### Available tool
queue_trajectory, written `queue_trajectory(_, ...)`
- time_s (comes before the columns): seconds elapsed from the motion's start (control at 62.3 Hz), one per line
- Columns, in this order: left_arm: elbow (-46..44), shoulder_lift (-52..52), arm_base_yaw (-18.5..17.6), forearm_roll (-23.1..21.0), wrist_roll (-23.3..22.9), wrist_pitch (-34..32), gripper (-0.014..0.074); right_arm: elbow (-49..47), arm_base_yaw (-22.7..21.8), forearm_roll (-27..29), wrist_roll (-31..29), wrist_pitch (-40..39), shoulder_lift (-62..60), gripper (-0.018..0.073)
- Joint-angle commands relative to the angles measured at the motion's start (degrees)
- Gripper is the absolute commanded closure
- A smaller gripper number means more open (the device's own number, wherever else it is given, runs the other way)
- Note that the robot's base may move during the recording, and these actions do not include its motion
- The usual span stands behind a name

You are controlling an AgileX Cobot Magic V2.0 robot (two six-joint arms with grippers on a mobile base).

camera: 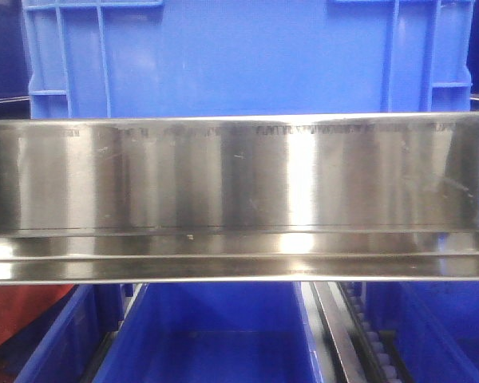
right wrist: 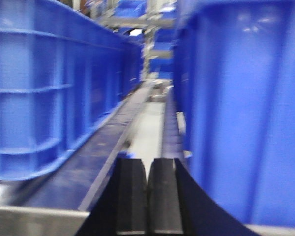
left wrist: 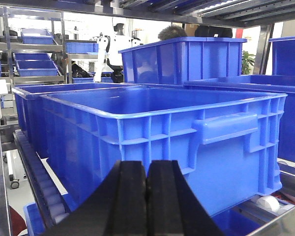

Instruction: Place cylindrical capacitor in blue bin on shelf

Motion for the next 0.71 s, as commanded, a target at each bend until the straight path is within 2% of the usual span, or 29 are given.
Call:
queue_trajectory(0.0, 0.1, -0.29, -0.16, -0.46, -0.06, -0.94, 0.0707, 3.34, -2.29, -0.35, -0.21, -4.18, -2.17, 0.0727)
queue_trajectory(0.064, 0.1, -0.29, -0.16, -0.46, -0.06, -0.94, 0.0707, 3.71, -3.41, 0.35, -0.21, -8.12, -2.17, 0.0727)
queue_trajectory(0.128, 0.1, -0.29, -0.16, -0.46, -0.06, -0.82, 0.0707, 3.71, -4.32, 0.6, -0.21, -5.03, -2.17, 0.0727)
queue_trajectory(0.691, 0.1, -0.29, -0.16, -0.46, -0.06, -0.92, 0.0707, 3.71, -5.33, 1.05, -0.21, -5.1, -2.17, 0.0727)
